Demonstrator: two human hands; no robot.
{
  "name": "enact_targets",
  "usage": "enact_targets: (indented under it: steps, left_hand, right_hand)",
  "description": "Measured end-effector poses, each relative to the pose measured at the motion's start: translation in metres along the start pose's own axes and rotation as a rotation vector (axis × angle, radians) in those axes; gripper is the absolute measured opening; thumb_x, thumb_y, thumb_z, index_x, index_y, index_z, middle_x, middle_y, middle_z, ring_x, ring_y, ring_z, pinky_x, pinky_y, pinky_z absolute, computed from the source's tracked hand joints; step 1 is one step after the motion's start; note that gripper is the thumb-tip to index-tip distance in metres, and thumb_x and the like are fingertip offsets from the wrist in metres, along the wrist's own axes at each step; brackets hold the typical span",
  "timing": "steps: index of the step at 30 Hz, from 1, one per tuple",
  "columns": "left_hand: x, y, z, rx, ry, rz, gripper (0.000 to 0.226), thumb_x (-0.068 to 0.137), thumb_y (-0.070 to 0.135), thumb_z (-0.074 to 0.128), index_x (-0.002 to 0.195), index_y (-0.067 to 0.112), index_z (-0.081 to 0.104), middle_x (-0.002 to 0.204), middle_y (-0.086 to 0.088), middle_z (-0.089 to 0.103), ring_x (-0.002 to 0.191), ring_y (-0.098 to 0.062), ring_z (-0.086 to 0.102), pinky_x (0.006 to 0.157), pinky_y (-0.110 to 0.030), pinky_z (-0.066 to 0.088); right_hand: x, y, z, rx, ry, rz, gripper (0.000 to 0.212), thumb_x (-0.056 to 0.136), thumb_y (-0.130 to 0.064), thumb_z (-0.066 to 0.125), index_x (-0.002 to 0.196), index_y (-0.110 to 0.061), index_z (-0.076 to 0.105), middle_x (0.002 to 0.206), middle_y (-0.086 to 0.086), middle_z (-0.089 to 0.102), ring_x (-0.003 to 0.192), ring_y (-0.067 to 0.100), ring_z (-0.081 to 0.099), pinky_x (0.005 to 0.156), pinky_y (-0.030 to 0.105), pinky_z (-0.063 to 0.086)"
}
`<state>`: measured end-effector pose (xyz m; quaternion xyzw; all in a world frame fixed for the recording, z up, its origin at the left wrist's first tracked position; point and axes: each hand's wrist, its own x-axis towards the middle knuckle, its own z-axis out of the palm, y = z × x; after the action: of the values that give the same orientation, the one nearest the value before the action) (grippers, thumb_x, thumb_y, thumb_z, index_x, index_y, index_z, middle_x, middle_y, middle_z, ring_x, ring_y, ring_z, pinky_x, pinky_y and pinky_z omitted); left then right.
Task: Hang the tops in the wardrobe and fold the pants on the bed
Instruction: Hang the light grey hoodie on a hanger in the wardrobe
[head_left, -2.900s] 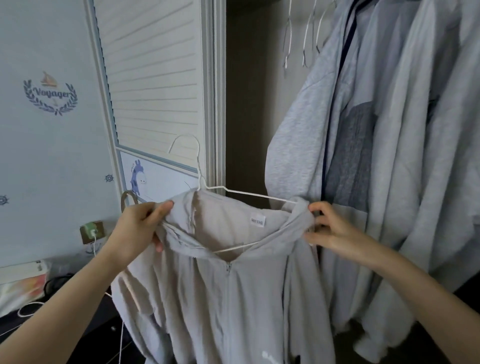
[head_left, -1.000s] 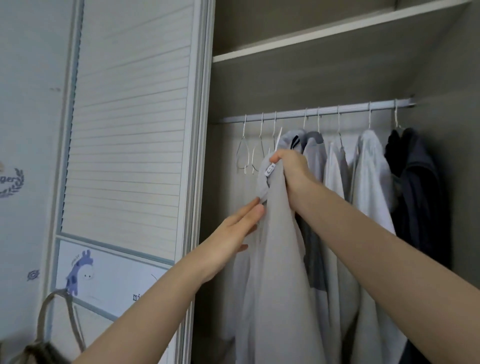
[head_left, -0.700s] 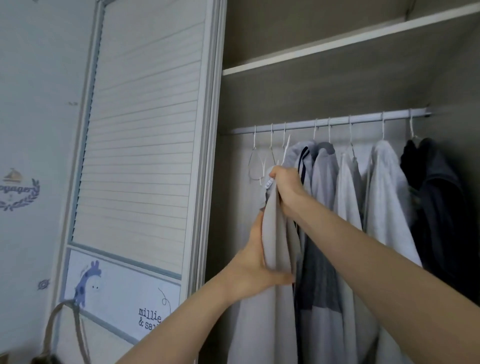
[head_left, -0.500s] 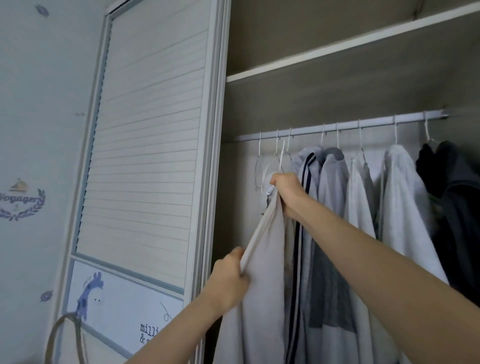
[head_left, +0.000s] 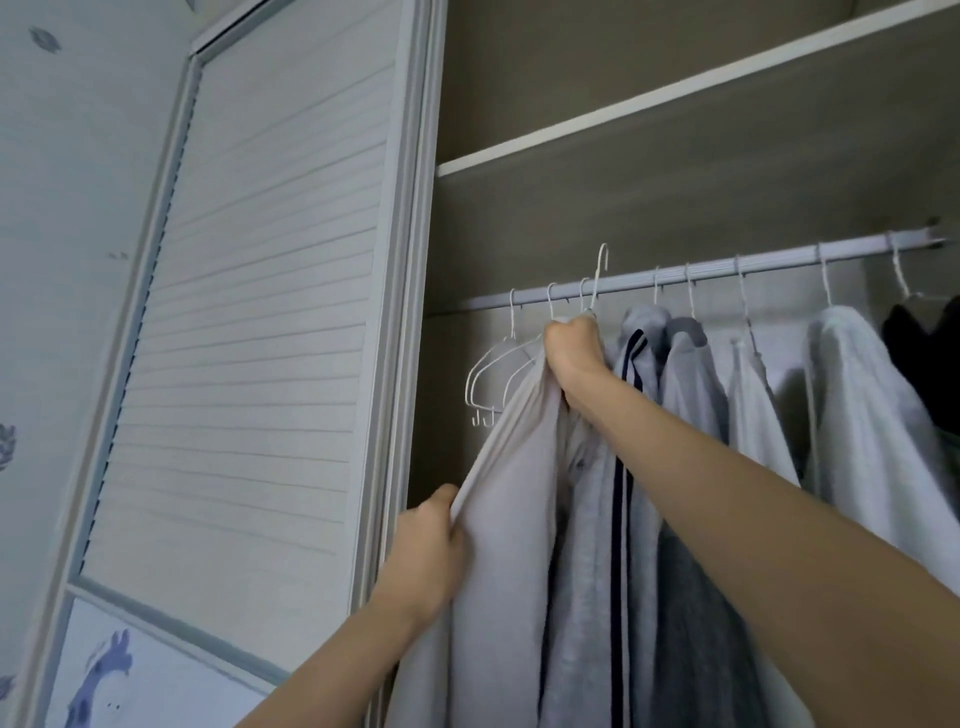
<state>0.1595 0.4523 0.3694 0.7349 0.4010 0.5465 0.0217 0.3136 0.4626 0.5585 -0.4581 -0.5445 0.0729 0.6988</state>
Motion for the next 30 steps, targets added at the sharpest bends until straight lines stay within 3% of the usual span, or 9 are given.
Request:
enact_targets:
  steps: [3,7,10,15,18,20,22,24,30]
  left_hand:
    - [0.017,-0.004,0.013,-0.019,0.015,0.065,0.022,0.093,-0.002,0.047,0.096,0.017,0.056,0.081,0.004,0.061,0.070,-0.007,0.060,0.060,-0.011,0.044]
    - [0.037,-0.006,0.032,-0.068,-0.014,0.107,0.024,0.090,-0.003,0.046,0.102,0.015,0.057,0.091,-0.004,0.066,0.086,-0.021,0.065,0.070,-0.020,0.046]
    - [0.038,-0.007,0.045,-0.114,-0.059,0.113,0.031,0.092,0.000,0.045,0.106,0.025,0.054,0.092,0.003,0.066,0.083,-0.008,0.064,0.069,-0.011,0.046]
    - [0.039,-0.022,0.065,-0.147,-0.149,0.094,0.035,0.094,0.007,0.048,0.116,0.033,0.051,0.098,0.012,0.063,0.084,0.004,0.059,0.067,0.002,0.041]
    - [0.033,-0.030,0.067,-0.141,-0.190,0.061,0.031,0.093,0.009,0.049,0.106,0.038,0.049,0.095,0.009,0.063,0.083,0.001,0.061,0.066,-0.003,0.044]
    - [0.027,-0.035,0.066,-0.119,-0.214,0.038,0.027,0.092,0.009,0.048,0.106,0.032,0.052,0.096,0.004,0.065,0.087,-0.006,0.063,0.073,-0.015,0.050]
    - [0.019,-0.037,0.063,-0.103,-0.246,0.014,0.027,0.091,0.008,0.048,0.110,0.027,0.054,0.098,0.000,0.067,0.092,-0.013,0.065,0.083,-0.028,0.052]
    - [0.008,-0.041,0.057,-0.089,-0.266,-0.005,0.030,0.091,0.007,0.048,0.114,0.026,0.055,0.101,0.000,0.067,0.096,-0.014,0.065,0.086,-0.030,0.052]
    - [-0.028,-0.049,0.047,-0.033,-0.272,-0.047,0.030,0.090,0.008,0.051,0.115,0.022,0.059,0.103,0.002,0.067,0.096,-0.012,0.063,0.079,-0.015,0.048]
  right_hand:
    - [0.029,-0.003,-0.001,-0.083,0.025,-0.025,0.040,0.092,-0.014,0.040,0.125,0.009,0.047,0.123,0.026,0.053,0.113,0.038,0.053,0.087,0.036,0.043]
    - [0.066,0.003,-0.001,-0.244,0.102,-0.044,0.039,0.093,-0.011,0.044,0.127,0.009,0.045,0.128,0.025,0.053,0.116,0.038,0.053,0.091,0.036,0.044]
    - [0.080,0.007,-0.006,-0.383,0.159,-0.019,0.043,0.092,-0.010,0.048,0.128,0.013,0.042,0.133,0.025,0.051,0.121,0.040,0.051,0.096,0.039,0.043]
    - [0.091,0.024,-0.004,-0.658,0.031,-0.082,0.037,0.093,-0.012,0.046,0.123,0.009,0.054,0.131,0.027,0.053,0.120,0.040,0.052,0.093,0.036,0.045]
    - [0.086,0.027,-0.007,-0.786,-0.051,-0.091,0.033,0.096,-0.012,0.043,0.117,0.008,0.058,0.128,0.025,0.056,0.118,0.039,0.053,0.091,0.035,0.045]
    - [0.082,0.027,-0.010,-0.814,-0.063,-0.102,0.032,0.095,-0.012,0.043,0.117,0.007,0.058,0.128,0.024,0.057,0.118,0.039,0.054,0.091,0.034,0.045]
    - [0.074,0.030,-0.011,-0.816,-0.046,-0.144,0.036,0.093,-0.011,0.046,0.122,0.009,0.052,0.130,0.025,0.053,0.121,0.040,0.051,0.095,0.036,0.044]
    - [0.057,0.036,-0.007,-0.781,-0.035,-0.173,0.047,0.088,-0.010,0.052,0.129,0.008,0.038,0.133,0.026,0.047,0.123,0.040,0.046,0.099,0.040,0.044]
    - [-0.013,0.060,-0.003,-0.848,-0.098,-0.305,0.064,0.086,-0.003,0.057,0.140,-0.002,0.022,0.144,0.027,0.023,0.127,0.046,0.035,0.104,0.045,0.035]
